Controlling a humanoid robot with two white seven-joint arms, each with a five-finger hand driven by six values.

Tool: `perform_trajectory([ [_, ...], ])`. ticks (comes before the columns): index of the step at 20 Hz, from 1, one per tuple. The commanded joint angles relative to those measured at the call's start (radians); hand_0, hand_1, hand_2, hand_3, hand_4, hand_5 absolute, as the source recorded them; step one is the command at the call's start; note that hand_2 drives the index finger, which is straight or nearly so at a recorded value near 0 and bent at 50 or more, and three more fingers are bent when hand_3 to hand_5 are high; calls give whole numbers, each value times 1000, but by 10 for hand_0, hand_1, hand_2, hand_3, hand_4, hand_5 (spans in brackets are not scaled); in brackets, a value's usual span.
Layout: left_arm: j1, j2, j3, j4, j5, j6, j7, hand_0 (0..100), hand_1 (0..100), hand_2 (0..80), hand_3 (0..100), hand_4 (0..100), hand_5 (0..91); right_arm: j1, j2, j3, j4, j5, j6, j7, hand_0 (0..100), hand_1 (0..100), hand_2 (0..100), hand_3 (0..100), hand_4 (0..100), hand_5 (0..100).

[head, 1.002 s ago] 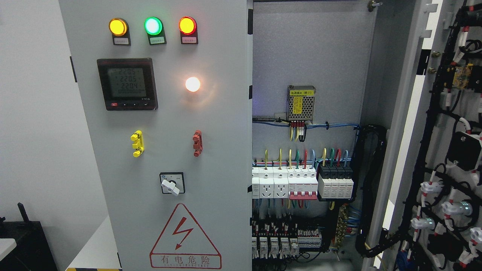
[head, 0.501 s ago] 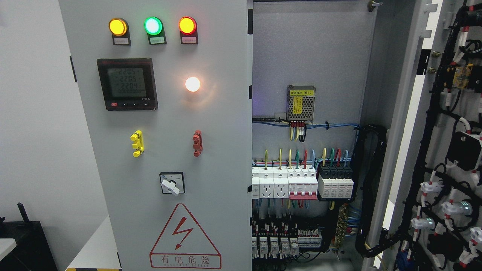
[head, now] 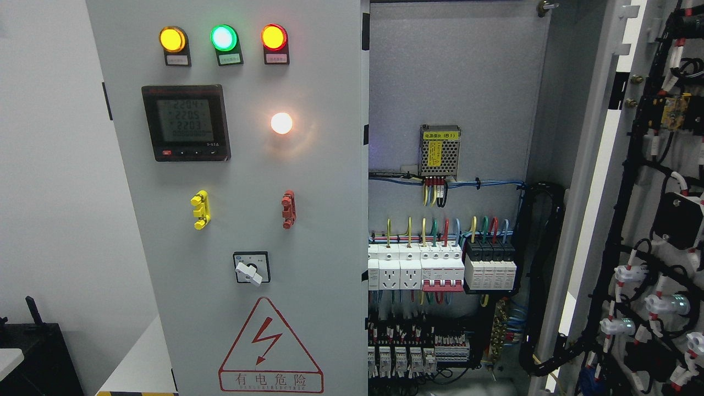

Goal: Open door with both hands

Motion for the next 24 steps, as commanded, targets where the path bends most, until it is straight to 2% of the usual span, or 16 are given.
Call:
perform_trajectory([
  [1,32,0,-12,-9,1,1,0,0,0,0,0,32,0,-63,7,9,22,-19,6,0,0,0,0,0,0,0],
  [5,32,0,-12,-9,1,1,0,0,0,0,0,32,0,-107,7,8,53,-20,44,0,0,0,0,0,0,0],
  [13,32,0,-12,-9,1,1,0,0,0,0,0,33,0,-140,13,9,59,-20,98,2,0,0,0,0,0,0],
  [16,31,0,-12,-9,1,1,0,0,0,0,0,33,0,-173,42,8,73,-20,113,2,0,0,0,0,0,0],
  [20,32,0,-12,-9,1,1,0,0,0,0,0,33,0,-177,79,12,74,-20,135,2,0,0,0,0,0,0],
  [24,31,0,-12,-9,1,1,0,0,0,0,0,33,0,-186,82,12,83,-20,135,2,0,0,0,0,0,0],
])
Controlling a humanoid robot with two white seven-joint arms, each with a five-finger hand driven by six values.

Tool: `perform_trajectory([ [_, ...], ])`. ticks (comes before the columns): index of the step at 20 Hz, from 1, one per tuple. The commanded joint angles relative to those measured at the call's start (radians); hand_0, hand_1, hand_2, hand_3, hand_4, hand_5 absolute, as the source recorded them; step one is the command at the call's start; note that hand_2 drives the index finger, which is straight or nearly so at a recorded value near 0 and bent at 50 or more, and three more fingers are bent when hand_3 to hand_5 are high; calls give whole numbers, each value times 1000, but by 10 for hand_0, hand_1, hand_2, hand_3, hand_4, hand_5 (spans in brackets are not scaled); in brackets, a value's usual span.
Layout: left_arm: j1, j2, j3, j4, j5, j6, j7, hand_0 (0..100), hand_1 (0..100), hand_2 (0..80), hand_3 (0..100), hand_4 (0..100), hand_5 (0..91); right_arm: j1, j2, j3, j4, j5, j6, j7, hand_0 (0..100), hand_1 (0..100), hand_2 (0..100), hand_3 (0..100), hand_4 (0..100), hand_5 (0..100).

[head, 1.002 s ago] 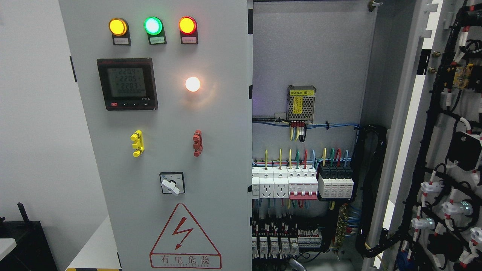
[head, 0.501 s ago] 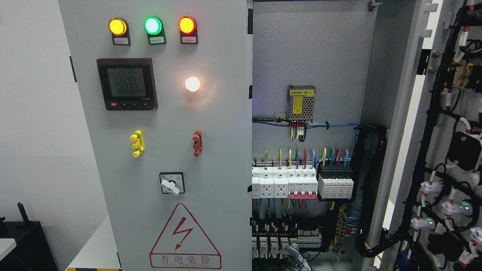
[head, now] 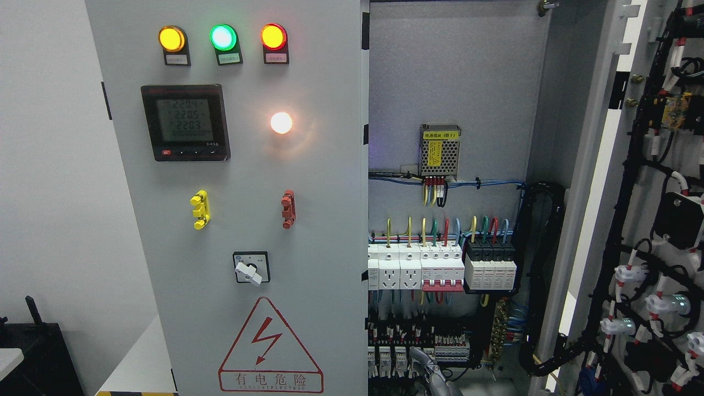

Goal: Open door with both hands
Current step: 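Raise the right hand toward the edge of the door with indicator lights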

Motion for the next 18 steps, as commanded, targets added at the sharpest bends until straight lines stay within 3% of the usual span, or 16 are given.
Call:
perform_trajectory([
  [1,31,0,-12,-9,-1,1,0,0,0,0,0,33,0,-30,38,1,28,0,2,0,0,0,0,0,0,0],
  [8,32,0,-12,-9,0,1,0,0,0,0,0,32,0,-48,38,4,57,0,10,0,0,0,0,0,0,0],
  [11,32,0,-12,-9,1,1,0,0,0,0,0,33,0,-74,38,8,65,-2,42,0,0,0,0,0,0,0],
  [18,32,0,-12,-9,0,1,0,0,0,0,0,32,0,-134,40,8,121,-2,43,0,0,0,0,0,0,0],
])
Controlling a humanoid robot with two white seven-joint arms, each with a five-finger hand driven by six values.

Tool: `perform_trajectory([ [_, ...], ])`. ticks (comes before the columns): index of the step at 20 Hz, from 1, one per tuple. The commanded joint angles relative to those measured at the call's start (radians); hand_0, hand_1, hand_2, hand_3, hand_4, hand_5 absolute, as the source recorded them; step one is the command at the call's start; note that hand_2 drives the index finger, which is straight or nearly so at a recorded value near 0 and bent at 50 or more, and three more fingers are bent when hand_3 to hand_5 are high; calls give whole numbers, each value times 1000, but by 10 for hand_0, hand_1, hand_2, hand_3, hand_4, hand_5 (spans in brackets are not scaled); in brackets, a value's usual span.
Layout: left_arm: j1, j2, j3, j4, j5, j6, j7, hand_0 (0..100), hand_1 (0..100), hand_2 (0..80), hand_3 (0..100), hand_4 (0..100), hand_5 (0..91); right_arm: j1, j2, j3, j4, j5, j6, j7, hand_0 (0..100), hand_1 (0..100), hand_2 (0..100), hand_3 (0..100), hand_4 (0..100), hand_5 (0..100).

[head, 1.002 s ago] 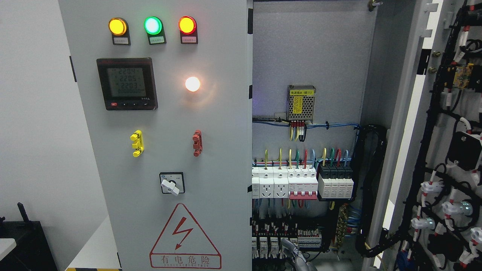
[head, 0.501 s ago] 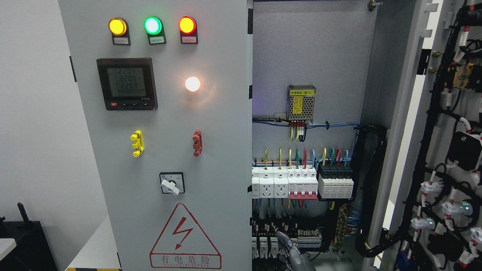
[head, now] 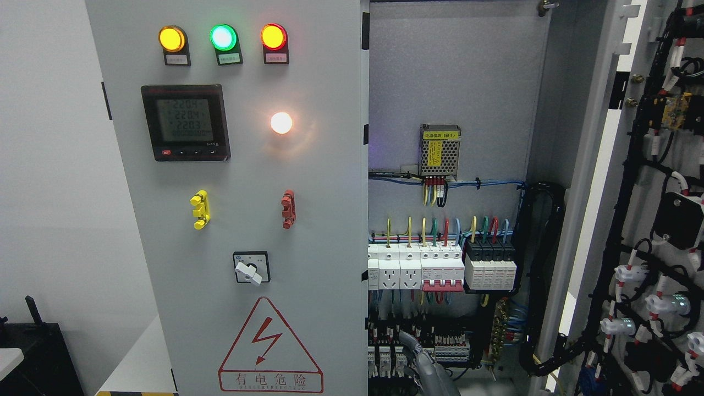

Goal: Open door with both hands
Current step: 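Raise the right hand toward the edge of the door with indicator lights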

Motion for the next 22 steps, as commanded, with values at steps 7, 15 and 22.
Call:
perform_trajectory([
  [7,32,0,-12,-9,0,1,0,0,0,0,0,32,0,-63,7,6,69,-81,6,0,0,0,0,0,0,0],
  [15,32,0,-12,-9,0,1,0,0,0,0,0,33,0,-95,7,13,99,-84,15,2,0,0,0,0,0,0],
  [22,32,0,-12,-9,0,1,0,0,0,0,0,33,0,-120,7,29,106,-84,18,2,0,0,0,0,0,0],
])
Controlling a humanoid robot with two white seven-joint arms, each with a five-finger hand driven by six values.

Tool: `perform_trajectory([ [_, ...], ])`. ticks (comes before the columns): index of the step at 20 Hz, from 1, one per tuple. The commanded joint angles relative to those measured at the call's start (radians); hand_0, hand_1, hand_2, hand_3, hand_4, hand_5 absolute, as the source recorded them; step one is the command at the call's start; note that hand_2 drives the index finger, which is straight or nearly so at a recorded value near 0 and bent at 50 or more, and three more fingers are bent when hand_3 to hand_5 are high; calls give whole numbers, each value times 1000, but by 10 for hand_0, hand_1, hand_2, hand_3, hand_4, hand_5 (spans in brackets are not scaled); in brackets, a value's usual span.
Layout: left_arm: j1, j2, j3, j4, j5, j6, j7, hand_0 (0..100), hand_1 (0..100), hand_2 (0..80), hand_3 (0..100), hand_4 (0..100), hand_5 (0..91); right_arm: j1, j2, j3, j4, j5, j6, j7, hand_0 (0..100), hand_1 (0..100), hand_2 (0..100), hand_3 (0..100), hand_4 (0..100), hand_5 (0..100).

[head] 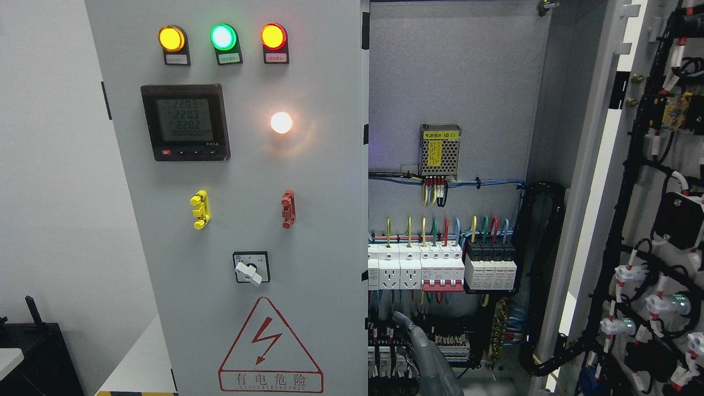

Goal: Open door with both hands
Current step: 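Raise the right hand toward the edge of the door with indicator lights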

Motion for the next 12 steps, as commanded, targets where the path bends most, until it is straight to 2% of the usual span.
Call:
perform_trajectory([
  [1,32,0,-12,-9,-1,1,0,0,0,0,0,33,0,-20,1,16,31,-4,6,-1,0,0,0,0,0,0],
  [12,32,0,-12,-9,0,1,0,0,0,0,0,32,0,-45,1,33,43,-38,7,1,0,0,0,0,0,0],
])
